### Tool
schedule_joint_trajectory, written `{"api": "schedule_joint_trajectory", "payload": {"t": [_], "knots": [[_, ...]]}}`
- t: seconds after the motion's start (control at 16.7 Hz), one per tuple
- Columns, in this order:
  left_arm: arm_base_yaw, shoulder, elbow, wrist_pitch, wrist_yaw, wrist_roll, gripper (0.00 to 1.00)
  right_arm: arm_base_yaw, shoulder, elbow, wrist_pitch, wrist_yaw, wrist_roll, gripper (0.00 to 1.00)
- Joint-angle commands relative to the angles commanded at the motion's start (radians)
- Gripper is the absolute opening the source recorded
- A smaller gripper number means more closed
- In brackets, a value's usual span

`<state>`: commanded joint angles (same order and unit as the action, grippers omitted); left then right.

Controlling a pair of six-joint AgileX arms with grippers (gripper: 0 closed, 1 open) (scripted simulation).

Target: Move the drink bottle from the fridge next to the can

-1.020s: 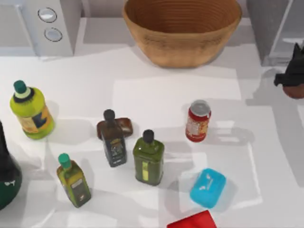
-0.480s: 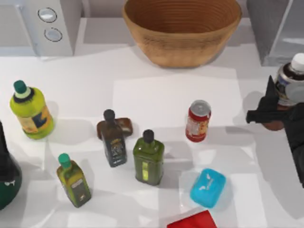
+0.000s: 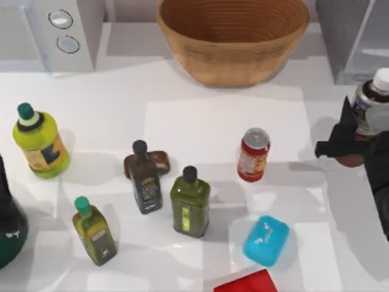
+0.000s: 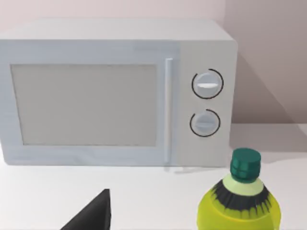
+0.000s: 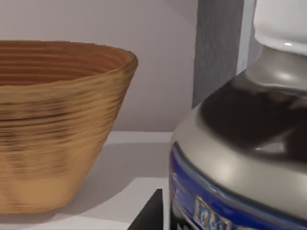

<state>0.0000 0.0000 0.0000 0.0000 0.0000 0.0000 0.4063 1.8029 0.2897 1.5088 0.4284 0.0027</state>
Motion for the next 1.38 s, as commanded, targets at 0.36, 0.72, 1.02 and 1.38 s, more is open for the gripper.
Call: {"api": "schedule_joint_trajectory", "payload": {"t": [0.36, 0.72, 1.02, 1.38], "knots": [[0.0, 0.0, 0.0, 0.0, 0.0, 0.0, 1.0, 0.0, 0.0, 0.0, 0.0, 0.0, 0.0, 0.45], [0.0, 0.0, 0.0, 0.0, 0.0, 0.0, 1.0, 0.0, 0.0, 0.0, 0.0, 0.0, 0.0, 0.9], [0.0, 0.0, 0.0, 0.0, 0.0, 0.0, 1.0, 0.0, 0.0, 0.0, 0.0, 0.0, 0.0, 1.0], [0.0, 0.0, 0.0, 0.0, 0.0, 0.0, 1.0, 0.003, -0.003, -0.003, 0.003, 0.003, 0.0, 1.0]]}}
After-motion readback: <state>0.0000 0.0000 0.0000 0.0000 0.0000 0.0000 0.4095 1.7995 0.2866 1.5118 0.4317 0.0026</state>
